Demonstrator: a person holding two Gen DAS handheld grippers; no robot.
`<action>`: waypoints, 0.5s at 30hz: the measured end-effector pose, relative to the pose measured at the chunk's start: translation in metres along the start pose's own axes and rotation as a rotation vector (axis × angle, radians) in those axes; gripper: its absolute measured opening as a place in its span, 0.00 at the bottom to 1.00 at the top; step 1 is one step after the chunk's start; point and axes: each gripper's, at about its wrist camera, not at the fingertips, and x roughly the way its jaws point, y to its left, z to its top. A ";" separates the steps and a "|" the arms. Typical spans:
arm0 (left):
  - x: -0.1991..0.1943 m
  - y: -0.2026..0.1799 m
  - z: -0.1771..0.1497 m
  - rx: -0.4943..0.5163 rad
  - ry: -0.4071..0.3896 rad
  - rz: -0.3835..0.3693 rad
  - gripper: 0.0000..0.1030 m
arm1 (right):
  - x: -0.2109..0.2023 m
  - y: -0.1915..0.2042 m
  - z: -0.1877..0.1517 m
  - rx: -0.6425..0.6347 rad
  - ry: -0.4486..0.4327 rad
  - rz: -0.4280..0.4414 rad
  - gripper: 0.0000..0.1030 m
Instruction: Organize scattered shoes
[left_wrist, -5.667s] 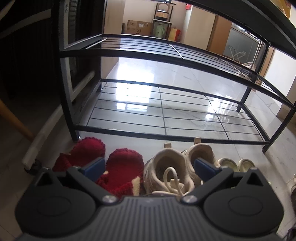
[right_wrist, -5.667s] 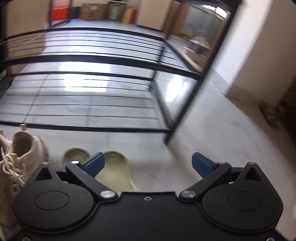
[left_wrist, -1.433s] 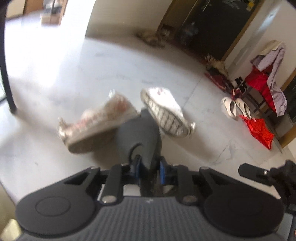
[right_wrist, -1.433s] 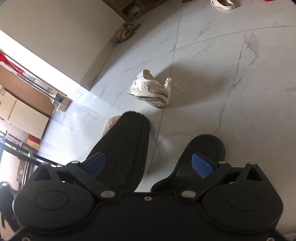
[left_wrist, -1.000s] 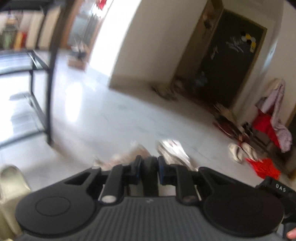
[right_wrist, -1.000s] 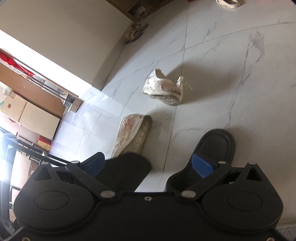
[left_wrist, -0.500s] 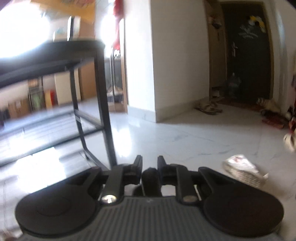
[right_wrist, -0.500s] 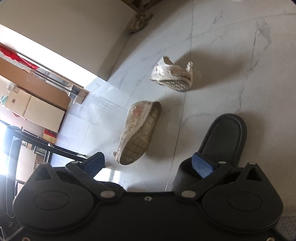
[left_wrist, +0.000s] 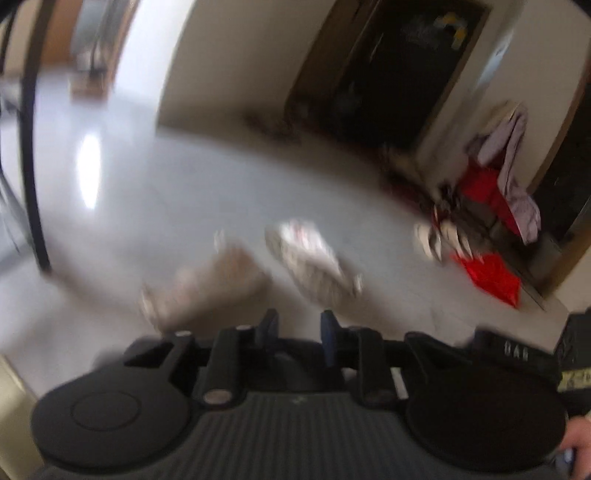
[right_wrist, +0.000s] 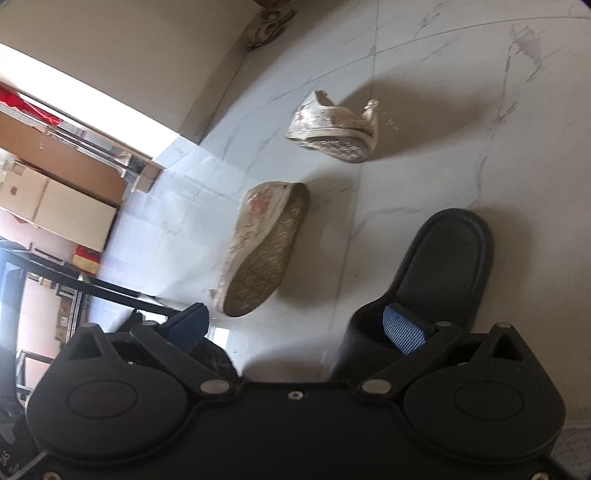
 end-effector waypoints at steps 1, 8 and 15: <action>0.008 0.009 0.000 -0.060 0.055 -0.010 0.59 | 0.002 -0.002 0.000 -0.001 0.008 -0.009 1.00; -0.029 0.062 -0.005 -0.346 -0.102 0.169 0.86 | 0.028 0.017 -0.010 -0.270 0.135 -0.094 1.00; -0.068 0.082 -0.013 -0.453 -0.229 0.372 0.92 | 0.049 0.072 -0.059 -0.972 0.148 -0.058 1.00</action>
